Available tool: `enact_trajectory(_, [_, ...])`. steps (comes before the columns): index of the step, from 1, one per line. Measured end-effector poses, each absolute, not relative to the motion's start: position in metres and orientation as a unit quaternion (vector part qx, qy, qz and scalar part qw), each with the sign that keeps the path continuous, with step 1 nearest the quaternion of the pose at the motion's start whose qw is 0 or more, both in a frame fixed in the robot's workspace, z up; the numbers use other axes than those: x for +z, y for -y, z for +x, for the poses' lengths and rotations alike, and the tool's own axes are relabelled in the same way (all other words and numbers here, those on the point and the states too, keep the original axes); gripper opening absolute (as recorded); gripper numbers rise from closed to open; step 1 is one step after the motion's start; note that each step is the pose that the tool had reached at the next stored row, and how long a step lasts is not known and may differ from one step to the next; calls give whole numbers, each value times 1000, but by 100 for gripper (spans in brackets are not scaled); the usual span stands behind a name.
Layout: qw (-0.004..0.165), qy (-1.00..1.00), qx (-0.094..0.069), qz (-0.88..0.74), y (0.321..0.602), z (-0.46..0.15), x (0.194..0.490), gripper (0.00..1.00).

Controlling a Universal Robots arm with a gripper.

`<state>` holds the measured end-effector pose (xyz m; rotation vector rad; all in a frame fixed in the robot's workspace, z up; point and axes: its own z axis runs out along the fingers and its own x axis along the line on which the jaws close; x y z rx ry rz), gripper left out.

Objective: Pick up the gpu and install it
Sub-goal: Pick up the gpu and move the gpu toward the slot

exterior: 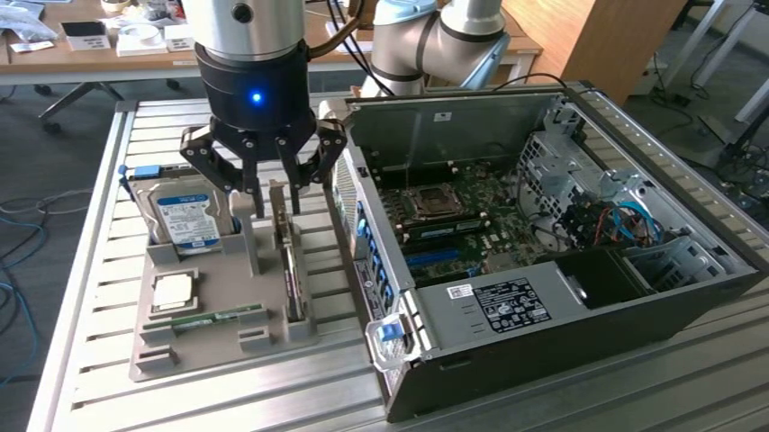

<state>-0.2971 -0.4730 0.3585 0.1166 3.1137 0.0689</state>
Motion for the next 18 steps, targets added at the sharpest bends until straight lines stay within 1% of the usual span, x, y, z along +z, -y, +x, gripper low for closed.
enact_trajectory(18, [12,-999,22,37,473,-297,356,42])
